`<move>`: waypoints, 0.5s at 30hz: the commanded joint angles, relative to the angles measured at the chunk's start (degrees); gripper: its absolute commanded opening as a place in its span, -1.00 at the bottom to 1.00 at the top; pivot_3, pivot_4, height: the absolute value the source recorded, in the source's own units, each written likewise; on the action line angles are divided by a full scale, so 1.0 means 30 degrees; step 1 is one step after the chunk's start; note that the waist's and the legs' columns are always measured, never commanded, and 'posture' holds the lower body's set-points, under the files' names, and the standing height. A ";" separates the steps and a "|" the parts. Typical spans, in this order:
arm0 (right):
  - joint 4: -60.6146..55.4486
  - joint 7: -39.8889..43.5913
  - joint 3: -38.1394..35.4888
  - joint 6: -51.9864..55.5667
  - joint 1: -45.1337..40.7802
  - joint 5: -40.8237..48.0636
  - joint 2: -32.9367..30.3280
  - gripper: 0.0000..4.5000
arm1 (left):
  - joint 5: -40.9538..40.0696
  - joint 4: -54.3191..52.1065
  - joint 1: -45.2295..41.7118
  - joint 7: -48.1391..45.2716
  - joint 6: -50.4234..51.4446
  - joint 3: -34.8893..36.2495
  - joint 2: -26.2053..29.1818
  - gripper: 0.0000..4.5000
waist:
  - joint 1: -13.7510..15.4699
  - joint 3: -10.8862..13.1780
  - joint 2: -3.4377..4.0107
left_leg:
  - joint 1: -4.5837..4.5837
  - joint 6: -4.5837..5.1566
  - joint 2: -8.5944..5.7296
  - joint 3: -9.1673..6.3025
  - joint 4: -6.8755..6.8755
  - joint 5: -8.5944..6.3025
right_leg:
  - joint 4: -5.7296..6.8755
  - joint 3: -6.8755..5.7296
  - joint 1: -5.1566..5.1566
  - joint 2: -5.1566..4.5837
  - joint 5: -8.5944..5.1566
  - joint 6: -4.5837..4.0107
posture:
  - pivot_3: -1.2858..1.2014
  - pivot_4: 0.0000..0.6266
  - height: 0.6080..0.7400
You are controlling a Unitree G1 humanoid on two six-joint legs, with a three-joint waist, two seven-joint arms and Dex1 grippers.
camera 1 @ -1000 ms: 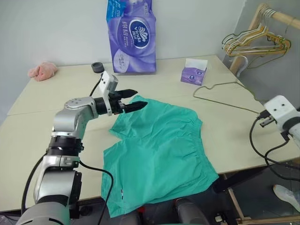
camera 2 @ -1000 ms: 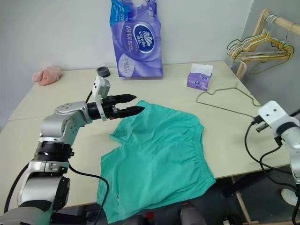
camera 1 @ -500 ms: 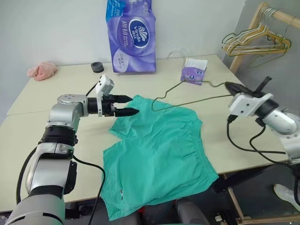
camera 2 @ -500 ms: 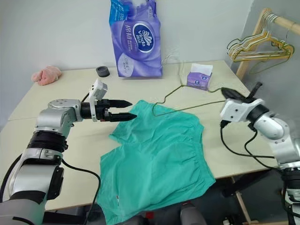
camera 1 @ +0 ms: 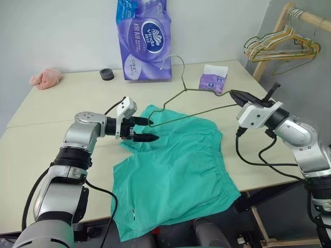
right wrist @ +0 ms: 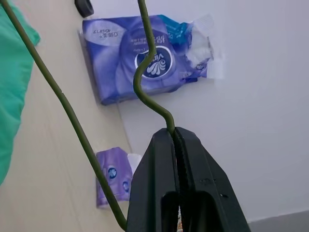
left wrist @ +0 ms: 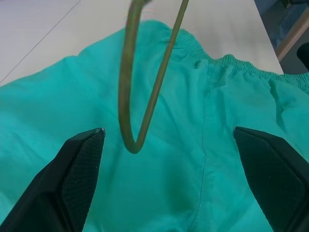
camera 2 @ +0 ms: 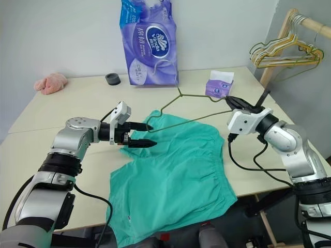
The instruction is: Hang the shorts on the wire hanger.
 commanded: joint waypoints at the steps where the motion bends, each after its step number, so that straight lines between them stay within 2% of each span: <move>1: -0.0786 -0.0008 -0.0145 -0.0075 -0.0324 -0.0132 0.0198 -1.00 | -0.0154 -0.0181 -0.0631 0.0265 0.0041 0.0515 -0.0094 0.82 | 0.0008 0.0000 0.0000 | -0.0002 0.0000 -0.0001 -0.0005 0.0000 0.0000 | 0.0000 -0.0004 0.0000 0.0000 0.0000 -0.0001 | -0.10 -0.73 1.00; 4: -0.0978 0.0050 -0.0122 -0.0076 -0.0138 -0.0210 0.0358 -1.00 | -0.0236 -0.0205 -0.0655 0.0298 0.0129 0.0595 -0.0138 0.49 | 0.0008 0.0000 0.0000 | 0.0000 0.0000 -0.0002 -0.0007 0.0003 0.0000 | 0.0005 -0.0003 0.0001 0.0000 0.0001 -0.0001 | -0.10 -0.73 1.00; 15: -0.1558 0.0304 0.0034 -0.0098 0.0249 -0.0219 0.0683 -1.00 | -0.0710 -0.1463 0.0034 -0.0544 0.1549 0.0368 -0.0076 -0.98 | -0.0001 0.0001 0.0001 | 0.0001 0.0000 -0.0002 -0.0016 0.0002 0.0000 | 0.0010 -0.0003 0.0000 0.0000 0.0000 -0.0003 | -0.10 -0.72 1.00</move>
